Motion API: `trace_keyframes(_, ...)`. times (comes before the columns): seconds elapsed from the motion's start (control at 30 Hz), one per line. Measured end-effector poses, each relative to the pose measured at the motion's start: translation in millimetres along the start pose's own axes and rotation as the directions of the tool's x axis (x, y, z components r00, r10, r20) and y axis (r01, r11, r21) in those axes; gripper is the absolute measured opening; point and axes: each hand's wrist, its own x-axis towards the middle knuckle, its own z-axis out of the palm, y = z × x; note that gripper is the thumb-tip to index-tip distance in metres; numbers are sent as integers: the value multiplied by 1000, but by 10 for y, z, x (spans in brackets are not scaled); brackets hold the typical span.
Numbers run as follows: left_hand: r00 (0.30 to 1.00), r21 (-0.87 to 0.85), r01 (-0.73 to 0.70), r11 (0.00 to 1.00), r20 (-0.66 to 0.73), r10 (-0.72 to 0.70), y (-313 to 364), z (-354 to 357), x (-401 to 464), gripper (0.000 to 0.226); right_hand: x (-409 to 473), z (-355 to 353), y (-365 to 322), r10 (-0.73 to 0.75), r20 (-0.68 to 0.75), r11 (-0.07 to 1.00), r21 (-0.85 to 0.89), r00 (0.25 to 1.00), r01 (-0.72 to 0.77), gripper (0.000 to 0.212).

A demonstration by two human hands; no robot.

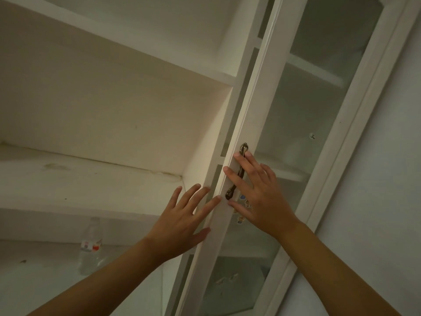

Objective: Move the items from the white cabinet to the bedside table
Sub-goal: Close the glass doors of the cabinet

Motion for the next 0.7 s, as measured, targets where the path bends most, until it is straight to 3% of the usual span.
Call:
trace_keyframes(0.37, 1000, 6, -22, 1000, -5, 23, -210, 197, 80, 75, 125, 219, 78, -4, -8, 999, 32, 1000, 5, 85)
trace_keyframes(0.53, 987, 26, -157, 987, -41, 158, -312, 287, 71, 69, 146, 281, 153, -23, -30, 997, 71, 999, 25, 87)
trace_keyframes(0.7, 982, 23, -173, 985, -66, 174, -379, 384, 94, 69, 173, 342, 198, -39, -68, 992, 119, 997, 46, 85)
